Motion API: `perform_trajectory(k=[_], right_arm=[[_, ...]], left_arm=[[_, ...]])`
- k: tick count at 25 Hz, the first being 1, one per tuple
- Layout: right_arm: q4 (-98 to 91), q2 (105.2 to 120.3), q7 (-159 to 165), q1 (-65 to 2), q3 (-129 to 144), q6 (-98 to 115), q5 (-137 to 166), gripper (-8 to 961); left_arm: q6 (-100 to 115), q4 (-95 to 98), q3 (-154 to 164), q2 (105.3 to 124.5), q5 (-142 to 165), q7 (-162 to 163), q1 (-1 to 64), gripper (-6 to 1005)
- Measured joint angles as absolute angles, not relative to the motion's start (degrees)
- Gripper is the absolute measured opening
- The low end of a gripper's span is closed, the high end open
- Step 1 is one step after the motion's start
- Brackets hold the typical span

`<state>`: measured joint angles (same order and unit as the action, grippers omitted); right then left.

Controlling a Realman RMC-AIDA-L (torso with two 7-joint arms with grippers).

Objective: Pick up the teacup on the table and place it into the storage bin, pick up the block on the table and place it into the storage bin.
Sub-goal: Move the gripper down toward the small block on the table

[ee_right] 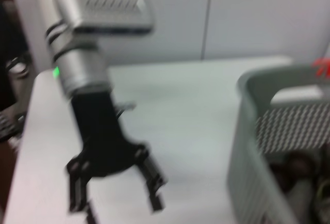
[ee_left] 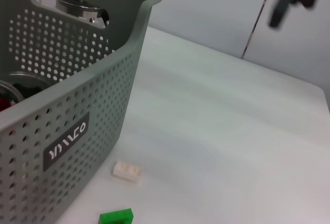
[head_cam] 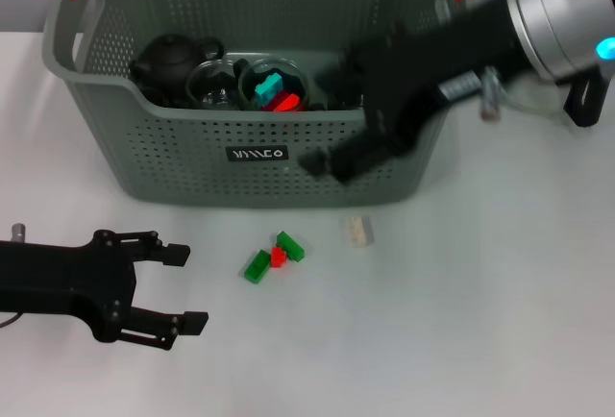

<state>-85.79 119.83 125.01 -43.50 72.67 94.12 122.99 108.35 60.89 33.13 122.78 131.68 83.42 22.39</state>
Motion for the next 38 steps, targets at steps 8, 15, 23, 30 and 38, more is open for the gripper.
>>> perform_trajectory(k=[8,15,23,30,38], right_arm=[[-81.6,120.26,128.7,-42.8,78.1,98.0,130.4,947],[-69.6,120.26,132.0,-46.7,83.8,93.6,134.1,946],[-57.5,120.82,132.3,-50.6,91.7,81.4,133.9,946],[-56.5,120.69,133.7,-51.0,96.7,76.4,133.5,946],[-54.4,120.4,133.8,-50.9,96.4,75.1,134.2,946]], left_arm=[[108.3,60.8,33.1,122.78,131.8,82.6,22.5,918],[108.3,60.8,33.1,122.78,131.6,81.9,22.6,918],[108.3,60.7,33.4,122.78,131.6,81.6,22.7,918],[108.4,60.7,33.3,122.98,131.6,81.6,22.6,918],[108.1,60.3,33.2,123.12,131.6,81.7,22.4,918]])
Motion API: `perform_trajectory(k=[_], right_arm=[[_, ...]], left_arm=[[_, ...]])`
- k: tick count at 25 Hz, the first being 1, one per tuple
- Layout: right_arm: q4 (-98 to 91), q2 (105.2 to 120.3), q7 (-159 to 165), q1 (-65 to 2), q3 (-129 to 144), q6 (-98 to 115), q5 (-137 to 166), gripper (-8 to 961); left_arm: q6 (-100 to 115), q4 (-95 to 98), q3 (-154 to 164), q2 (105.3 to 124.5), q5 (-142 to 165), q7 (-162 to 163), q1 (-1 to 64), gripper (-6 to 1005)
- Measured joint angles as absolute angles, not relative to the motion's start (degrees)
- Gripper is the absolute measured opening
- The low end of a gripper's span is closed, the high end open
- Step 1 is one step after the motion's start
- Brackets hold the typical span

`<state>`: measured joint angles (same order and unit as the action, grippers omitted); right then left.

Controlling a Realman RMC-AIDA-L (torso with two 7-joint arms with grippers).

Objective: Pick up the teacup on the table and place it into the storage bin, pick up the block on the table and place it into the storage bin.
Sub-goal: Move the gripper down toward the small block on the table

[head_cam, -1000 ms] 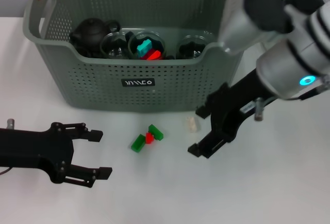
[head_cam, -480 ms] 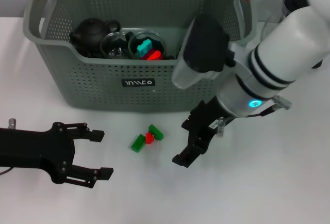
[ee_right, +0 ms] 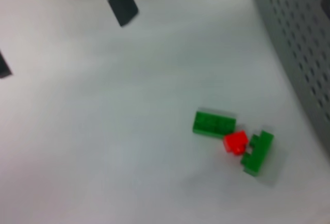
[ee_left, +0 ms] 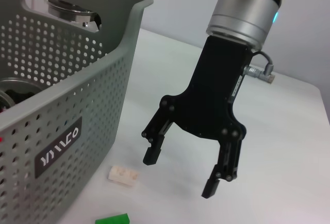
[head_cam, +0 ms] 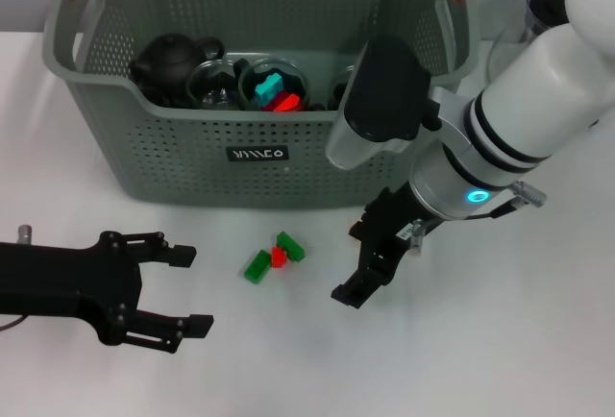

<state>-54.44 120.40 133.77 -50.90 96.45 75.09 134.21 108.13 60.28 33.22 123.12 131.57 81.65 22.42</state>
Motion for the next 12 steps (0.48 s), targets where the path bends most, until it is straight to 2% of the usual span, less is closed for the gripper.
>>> perform_trajectory(k=[12], right_arm=[[-51.1,120.51,133.7,-50.6,96.5,70.1,135.0,947]], left_arm=[[107.9,60.1,33.2,123.14,131.6,81.6,22.5,918]])
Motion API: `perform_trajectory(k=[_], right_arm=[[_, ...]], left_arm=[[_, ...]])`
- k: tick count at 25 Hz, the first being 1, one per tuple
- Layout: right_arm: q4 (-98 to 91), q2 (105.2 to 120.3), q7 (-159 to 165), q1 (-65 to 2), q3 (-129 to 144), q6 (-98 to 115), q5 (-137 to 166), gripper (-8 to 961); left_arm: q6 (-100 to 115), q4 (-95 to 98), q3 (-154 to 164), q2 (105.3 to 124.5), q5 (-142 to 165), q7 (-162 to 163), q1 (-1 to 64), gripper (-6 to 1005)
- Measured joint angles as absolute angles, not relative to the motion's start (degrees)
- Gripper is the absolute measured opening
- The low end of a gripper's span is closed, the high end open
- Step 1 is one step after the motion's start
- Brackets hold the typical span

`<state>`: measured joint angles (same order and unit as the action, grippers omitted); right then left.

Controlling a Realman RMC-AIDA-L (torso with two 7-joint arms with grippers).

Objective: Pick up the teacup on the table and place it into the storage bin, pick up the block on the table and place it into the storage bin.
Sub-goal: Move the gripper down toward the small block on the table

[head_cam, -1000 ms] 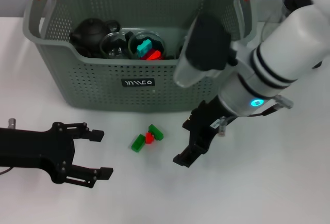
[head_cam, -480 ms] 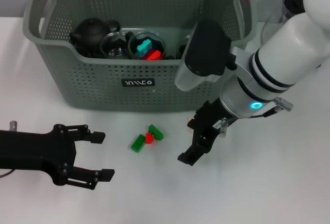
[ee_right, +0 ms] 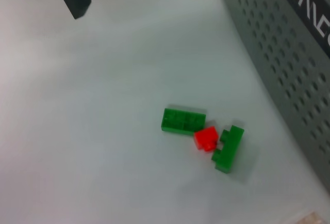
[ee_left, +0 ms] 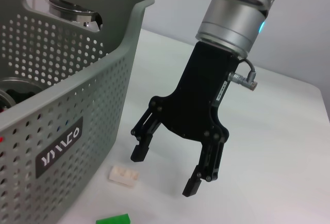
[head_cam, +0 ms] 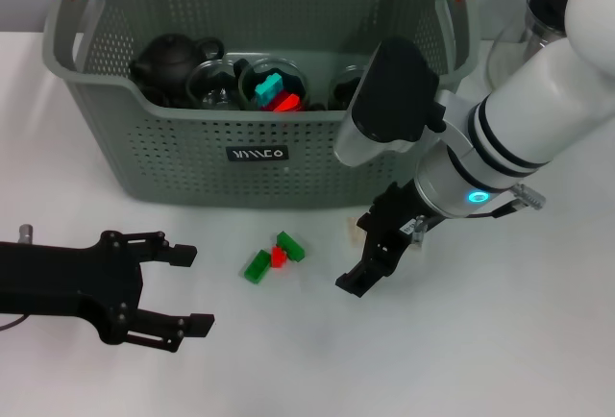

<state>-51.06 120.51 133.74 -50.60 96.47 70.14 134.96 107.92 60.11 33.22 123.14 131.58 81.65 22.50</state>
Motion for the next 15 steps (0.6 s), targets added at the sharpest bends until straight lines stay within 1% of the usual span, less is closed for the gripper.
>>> perform_trajectory(k=[15], right_arm=[[-48.7,120.71,133.8,-50.4,96.5,67.1,133.9,946]], left_arm=[[108.0,60.0,33.2,123.23,131.6,81.7,22.4,918]])
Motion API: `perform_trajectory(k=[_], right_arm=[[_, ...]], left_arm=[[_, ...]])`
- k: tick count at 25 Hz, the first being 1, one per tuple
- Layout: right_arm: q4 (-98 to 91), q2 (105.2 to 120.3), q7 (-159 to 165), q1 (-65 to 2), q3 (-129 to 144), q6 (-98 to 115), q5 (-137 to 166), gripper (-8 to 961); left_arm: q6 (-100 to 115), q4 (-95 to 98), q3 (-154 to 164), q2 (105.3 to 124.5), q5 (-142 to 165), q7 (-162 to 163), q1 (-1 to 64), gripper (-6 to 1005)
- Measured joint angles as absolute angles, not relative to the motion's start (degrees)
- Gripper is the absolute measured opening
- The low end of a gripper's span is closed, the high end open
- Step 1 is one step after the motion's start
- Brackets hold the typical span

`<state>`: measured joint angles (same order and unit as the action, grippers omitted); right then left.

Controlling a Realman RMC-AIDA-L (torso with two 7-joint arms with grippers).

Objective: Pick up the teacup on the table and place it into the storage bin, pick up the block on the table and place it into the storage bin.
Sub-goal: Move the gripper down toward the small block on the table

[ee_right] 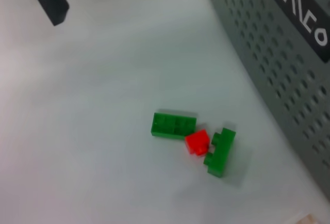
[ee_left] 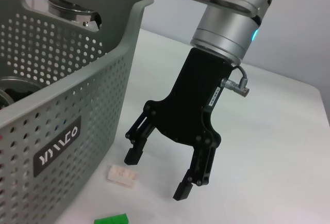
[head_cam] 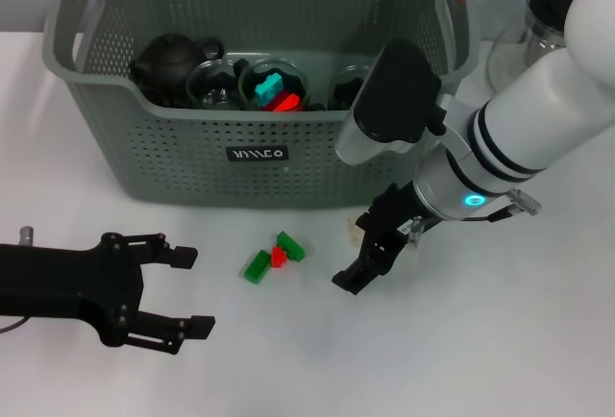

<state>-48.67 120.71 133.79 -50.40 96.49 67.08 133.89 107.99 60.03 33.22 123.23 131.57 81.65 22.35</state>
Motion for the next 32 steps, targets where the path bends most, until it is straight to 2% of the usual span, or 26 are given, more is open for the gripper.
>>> perform_trajectory(k=[32], right_arm=[[-46.0,120.79,131.9,-50.5,97.4,64.4,130.7,946]], left_arm=[[108.1,60.0,33.2,123.14,131.6,81.7,22.5,918]])
